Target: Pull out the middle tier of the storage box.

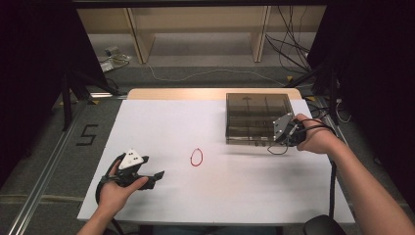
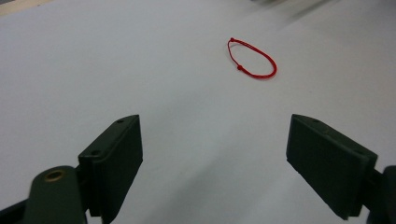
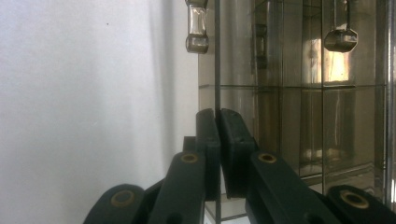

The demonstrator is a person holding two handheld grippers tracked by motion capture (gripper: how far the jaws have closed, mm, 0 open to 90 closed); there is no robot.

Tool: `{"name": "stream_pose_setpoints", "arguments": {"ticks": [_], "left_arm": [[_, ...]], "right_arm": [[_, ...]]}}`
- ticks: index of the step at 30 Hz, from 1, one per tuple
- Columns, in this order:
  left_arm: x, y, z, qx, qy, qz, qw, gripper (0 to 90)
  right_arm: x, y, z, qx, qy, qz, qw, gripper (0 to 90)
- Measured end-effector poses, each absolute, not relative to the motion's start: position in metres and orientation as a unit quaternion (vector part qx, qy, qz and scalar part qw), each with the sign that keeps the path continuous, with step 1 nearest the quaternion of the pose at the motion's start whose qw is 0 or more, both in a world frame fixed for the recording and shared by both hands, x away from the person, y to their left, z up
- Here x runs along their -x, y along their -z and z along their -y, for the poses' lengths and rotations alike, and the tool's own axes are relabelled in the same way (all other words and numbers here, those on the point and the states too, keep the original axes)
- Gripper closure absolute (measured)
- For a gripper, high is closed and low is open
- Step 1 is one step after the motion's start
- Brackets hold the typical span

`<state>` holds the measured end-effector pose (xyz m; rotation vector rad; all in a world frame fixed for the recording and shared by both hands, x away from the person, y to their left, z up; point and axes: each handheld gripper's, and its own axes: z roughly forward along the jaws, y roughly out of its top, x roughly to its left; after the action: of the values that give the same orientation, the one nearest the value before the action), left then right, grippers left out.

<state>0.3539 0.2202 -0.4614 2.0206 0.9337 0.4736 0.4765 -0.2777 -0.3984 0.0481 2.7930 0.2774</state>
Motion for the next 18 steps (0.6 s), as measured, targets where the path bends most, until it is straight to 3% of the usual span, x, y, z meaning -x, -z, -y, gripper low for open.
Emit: {"name": "stream_pose_setpoints", "arguments": {"ticks": [18], "left_arm": [[-0.3541,0.4614,-0.2198,-0.807,-0.188,-0.370,0.420,18.5]], "right_arm": [[-0.4744,0.3983,0.2790,-0.013,-0.104,-0.981,0.162,87.2]]}}
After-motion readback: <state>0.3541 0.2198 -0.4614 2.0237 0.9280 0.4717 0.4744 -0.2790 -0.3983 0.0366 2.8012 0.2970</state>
